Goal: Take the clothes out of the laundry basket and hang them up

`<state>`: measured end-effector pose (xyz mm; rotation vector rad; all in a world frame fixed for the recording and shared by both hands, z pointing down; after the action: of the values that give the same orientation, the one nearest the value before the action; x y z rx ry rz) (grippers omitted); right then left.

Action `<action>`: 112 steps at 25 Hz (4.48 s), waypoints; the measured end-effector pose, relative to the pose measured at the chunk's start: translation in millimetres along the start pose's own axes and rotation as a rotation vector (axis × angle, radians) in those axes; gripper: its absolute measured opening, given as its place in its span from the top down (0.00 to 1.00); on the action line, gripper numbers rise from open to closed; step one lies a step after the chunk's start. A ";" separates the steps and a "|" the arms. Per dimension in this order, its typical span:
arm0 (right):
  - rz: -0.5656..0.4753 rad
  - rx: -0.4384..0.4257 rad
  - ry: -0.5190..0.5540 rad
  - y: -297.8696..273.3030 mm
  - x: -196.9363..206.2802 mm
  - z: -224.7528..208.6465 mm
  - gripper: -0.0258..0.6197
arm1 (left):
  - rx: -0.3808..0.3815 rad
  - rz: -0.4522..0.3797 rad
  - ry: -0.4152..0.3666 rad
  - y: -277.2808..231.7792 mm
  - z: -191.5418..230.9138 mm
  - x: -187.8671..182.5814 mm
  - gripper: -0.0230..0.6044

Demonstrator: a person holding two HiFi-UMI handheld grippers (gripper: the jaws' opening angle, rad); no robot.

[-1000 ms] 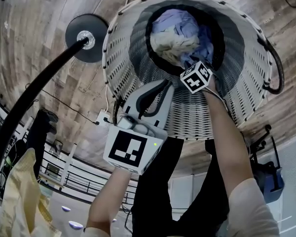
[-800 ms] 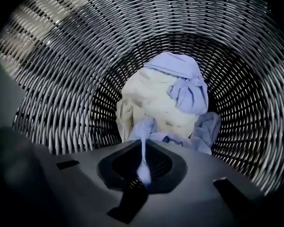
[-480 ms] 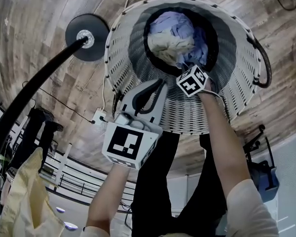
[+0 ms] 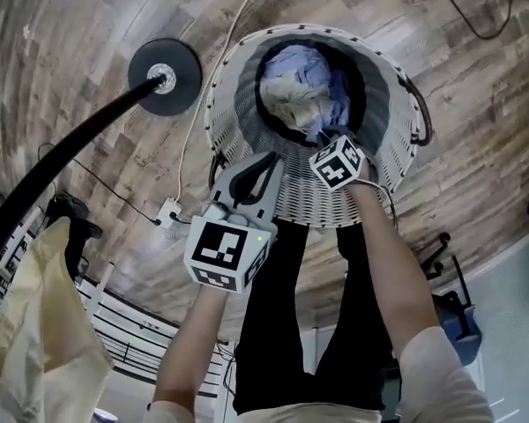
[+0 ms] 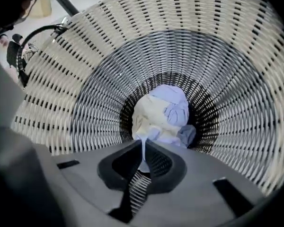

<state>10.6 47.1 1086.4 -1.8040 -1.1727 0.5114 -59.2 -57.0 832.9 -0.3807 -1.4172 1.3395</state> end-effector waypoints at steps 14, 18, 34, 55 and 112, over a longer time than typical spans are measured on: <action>-0.090 -0.012 0.012 123.6 -19.0 59.3 0.92 | -0.035 -0.041 0.029 74.6 -28.4 -39.5 0.91; -0.131 -0.011 0.024 158.5 -27.2 75.4 0.92 | -0.052 -0.058 0.048 99.6 -35.8 -44.9 0.91; -0.286 -0.018 0.192 306.2 -68.8 140.0 0.92 | -0.155 -0.153 0.160 204.8 -70.8 -53.0 0.91; -0.707 -0.108 0.434 540.1 -175.5 284.3 0.93 | -0.309 -0.378 0.207 337.0 -72.8 -89.9 0.91; -1.461 -0.142 1.434 1052.0 -357.7 697.0 0.93 | -0.546 -1.153 -0.162 678.3 -73.4 -327.4 0.91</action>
<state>-130.1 -103.6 -208.9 -0.5551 -1.0067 -1.4604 -170.6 -74.6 84.6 0.2186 -1.7005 0.0424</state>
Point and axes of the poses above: the fingertips, and each gripper's own axes: y backward along the fingers, z to its left, x out of its underside, the point moved 1 cm from there along y, backward along the fingers, and after that the axes turned 14 degrees about -x, right-handed, at the moved point
